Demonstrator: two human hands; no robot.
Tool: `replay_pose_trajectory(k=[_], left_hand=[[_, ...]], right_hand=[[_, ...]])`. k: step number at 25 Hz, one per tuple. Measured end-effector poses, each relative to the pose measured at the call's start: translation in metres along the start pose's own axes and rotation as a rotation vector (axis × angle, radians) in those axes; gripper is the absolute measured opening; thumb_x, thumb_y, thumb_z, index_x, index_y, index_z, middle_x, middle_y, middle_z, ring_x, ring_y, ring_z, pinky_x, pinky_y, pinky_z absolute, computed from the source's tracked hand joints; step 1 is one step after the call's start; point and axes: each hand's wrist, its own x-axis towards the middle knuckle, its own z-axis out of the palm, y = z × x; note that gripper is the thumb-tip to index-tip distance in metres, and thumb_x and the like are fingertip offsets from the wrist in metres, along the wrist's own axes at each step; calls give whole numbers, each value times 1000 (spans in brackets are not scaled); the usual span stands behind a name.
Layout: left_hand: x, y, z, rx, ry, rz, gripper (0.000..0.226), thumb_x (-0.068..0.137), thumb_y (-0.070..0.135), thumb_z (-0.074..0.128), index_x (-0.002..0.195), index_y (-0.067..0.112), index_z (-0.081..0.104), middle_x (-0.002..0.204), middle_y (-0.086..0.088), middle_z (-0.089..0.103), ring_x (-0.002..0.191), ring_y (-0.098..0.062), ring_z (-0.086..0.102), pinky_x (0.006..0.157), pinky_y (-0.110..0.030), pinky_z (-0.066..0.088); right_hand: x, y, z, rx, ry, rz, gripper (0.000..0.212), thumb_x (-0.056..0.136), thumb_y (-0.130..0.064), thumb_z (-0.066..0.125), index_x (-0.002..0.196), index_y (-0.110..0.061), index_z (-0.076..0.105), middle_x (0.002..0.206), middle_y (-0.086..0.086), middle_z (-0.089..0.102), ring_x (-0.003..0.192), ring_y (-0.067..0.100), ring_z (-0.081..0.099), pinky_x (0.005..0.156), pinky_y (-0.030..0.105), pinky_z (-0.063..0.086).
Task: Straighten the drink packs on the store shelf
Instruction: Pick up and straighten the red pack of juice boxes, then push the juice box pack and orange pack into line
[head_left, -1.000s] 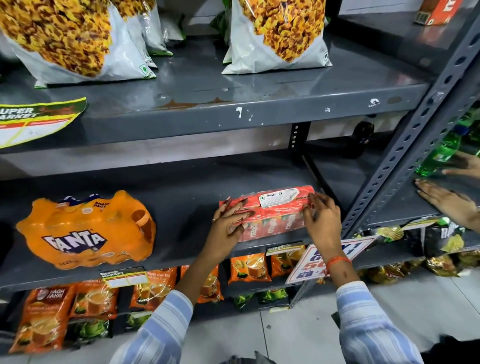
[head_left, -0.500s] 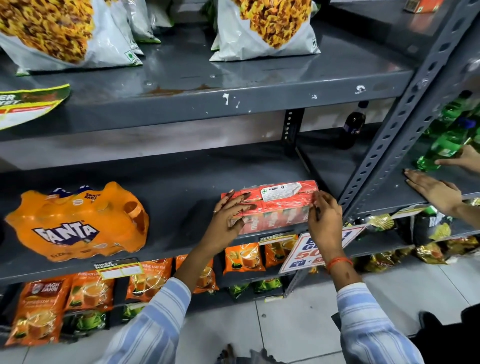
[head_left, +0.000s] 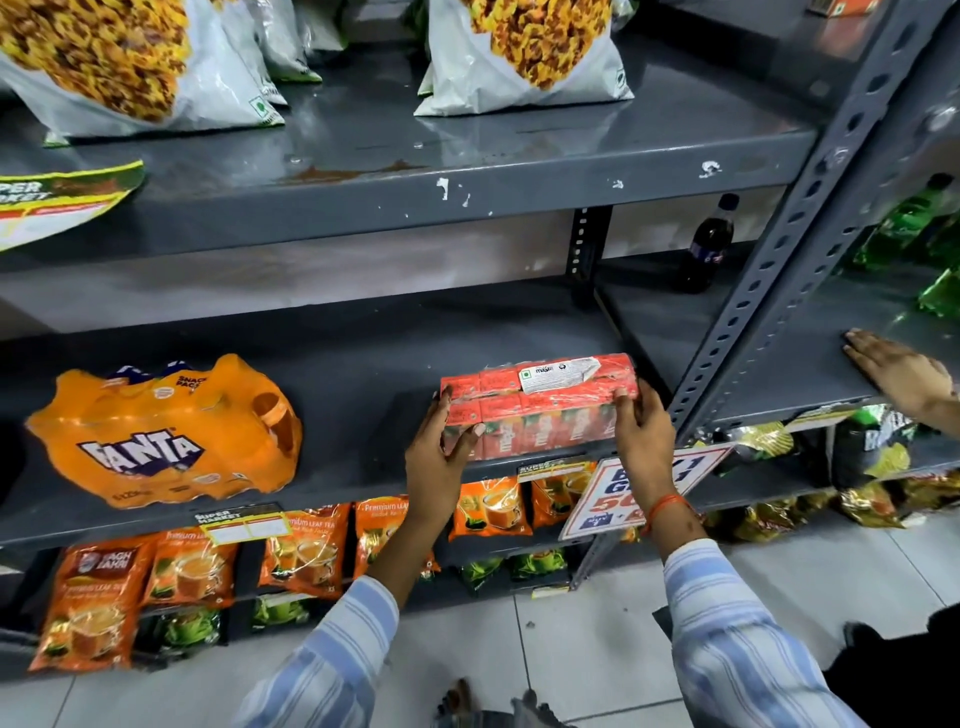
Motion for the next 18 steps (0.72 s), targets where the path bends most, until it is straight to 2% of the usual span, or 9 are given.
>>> replay_pose_trajectory(k=[1, 3, 5, 8, 10, 13, 16, 18], left_hand=[[1, 1, -5, -9, -5, -7, 56, 88, 17, 62, 139, 13, 40, 131, -12, 58, 109, -16, 60, 84, -8, 49], [2, -2, -17, -3, -4, 10, 55, 87, 15, 62, 138, 13, 42, 127, -12, 60, 99, -10, 61, 81, -5, 49], [2, -10, -34, 3, 7, 18, 55, 86, 17, 63, 137, 18, 42, 130, -12, 59, 104, -12, 61, 87, -14, 52], [4, -15, -56, 20, 11, -1, 54, 86, 15, 62, 137, 14, 42, 130, -13, 59, 111, -16, 58, 85, -5, 47], [3, -12, -62, 37, 10, 0, 53, 86, 13, 62, 136, 12, 43, 130, -13, 59, 115, -17, 55, 90, -14, 46], [3, -16, -67, 29, 29, 4, 51, 86, 15, 62, 135, 12, 45, 129, -13, 60, 119, -22, 56, 96, -29, 46], [4, -20, -71, 37, 18, -10, 53, 86, 19, 63, 135, 14, 45, 132, -12, 58, 122, -25, 55, 97, -28, 45], [3, -18, -72, 101, -8, -19, 59, 86, 27, 62, 140, 18, 39, 144, -10, 47, 134, -25, 43, 104, -30, 41]], right_hand=[[-1, 1, 1, 0, 9, 1, 35, 95, -34, 49, 121, -12, 54, 115, 19, 66, 106, 35, 62, 92, 48, 51], [-3, 2, 6, -5, -12, -13, 35, 94, -37, 50, 117, -12, 56, 111, 19, 68, 102, 35, 64, 90, 48, 52], [-8, 0, 14, -29, -65, -35, 36, 93, -38, 50, 116, -11, 57, 109, 18, 69, 97, 32, 65, 84, 43, 53], [-20, -3, 25, -47, -110, -77, 35, 94, -34, 49, 117, -8, 57, 106, 15, 68, 88, 23, 61, 74, 29, 42], [-22, -2, 30, -52, -98, -113, 34, 94, -35, 49, 117, -10, 57, 107, 17, 69, 90, 29, 65, 73, 29, 43], [-22, -1, 37, -72, -105, -117, 36, 94, -40, 48, 117, -14, 57, 110, 19, 69, 94, 36, 66, 77, 36, 50], [-22, 1, 37, -53, -130, -100, 36, 94, -39, 49, 119, -14, 56, 113, 17, 68, 99, 35, 65, 82, 41, 52], [-24, 0, 37, -57, -135, -89, 44, 94, -36, 50, 130, -11, 47, 127, 19, 60, 116, 36, 57, 95, 45, 49]])
